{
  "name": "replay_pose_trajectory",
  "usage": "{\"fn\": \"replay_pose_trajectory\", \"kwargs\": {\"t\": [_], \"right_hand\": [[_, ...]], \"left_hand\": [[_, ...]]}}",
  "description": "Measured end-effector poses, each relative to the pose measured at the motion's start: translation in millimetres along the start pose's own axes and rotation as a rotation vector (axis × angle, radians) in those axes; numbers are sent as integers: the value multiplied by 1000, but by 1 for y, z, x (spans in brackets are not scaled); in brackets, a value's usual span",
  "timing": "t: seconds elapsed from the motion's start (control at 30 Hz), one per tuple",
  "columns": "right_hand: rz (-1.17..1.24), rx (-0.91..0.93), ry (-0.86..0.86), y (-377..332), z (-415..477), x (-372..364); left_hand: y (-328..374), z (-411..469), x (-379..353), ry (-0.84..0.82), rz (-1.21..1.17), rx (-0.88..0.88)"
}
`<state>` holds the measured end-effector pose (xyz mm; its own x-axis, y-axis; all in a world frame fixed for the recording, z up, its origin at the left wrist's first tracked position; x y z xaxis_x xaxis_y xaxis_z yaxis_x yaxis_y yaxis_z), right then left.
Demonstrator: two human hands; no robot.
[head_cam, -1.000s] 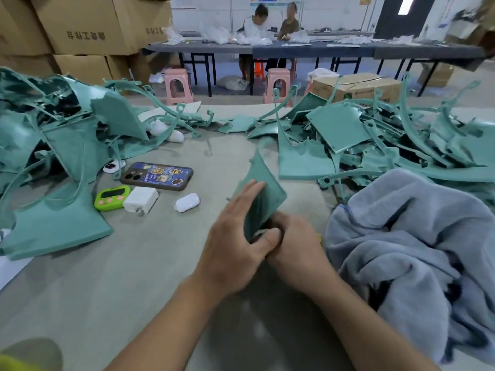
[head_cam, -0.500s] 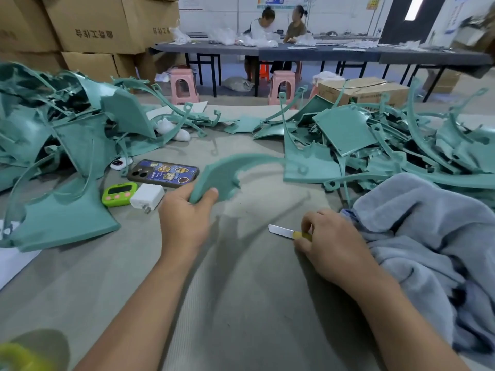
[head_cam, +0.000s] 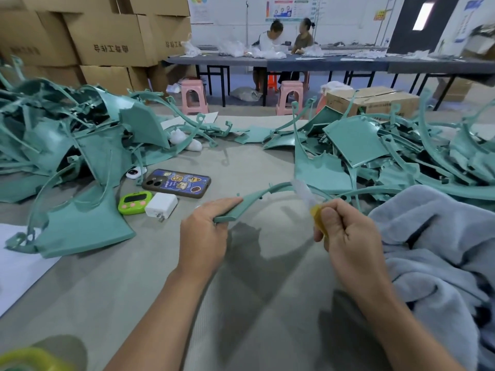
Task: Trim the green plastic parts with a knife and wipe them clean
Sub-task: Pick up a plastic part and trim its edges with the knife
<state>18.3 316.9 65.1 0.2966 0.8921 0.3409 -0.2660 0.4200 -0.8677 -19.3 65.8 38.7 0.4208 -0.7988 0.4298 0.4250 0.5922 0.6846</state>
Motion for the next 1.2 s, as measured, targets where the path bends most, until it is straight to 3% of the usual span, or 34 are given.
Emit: {"fn": "replay_pose_trajectory", "kwargs": {"t": [0.3,0.43,0.53,0.7,0.77,0.87,0.93,1.1,1.2], "right_hand": [[-175,96,-176,-23,-14,-44],[-310,-57,23,5,4,-27],[-277,-116,141,14,10,-7],[-187,139,-127,-14,-10,-39],[-251,80,-60,-7,-1,-38],[-325,-223,172,25,18,-5],[-273,-300,260,39,21,13],[-9,-157,25,23,18,-21],[-40,-325,113,43,27,-17]], "left_hand": [[15,-3,5,13,2,-160],[9,-3,3,6,-11,-142],[8,-3,2,7,-33,-126],[7,-3,1,13,-30,-144],[6,-3,1,6,-55,-123],[6,-1,2,0,-136,-48],[7,-1,1,-4,-142,-40],[2,1,1,2,-101,-14],[-3,2,0,-3,-138,33]]}}
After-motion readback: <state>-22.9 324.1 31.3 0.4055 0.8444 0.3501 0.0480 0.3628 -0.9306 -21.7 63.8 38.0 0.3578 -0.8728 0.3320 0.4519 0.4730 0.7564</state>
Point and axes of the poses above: each hand's wrist, its own z-axis towards the middle knuckle, its own x-axis out of the back of the hand, y = z × x, the point moved 6 cm from there along z, towards the middle knuckle, and after that the axes turned 5 degrees about -x, right-handed, at the moved point
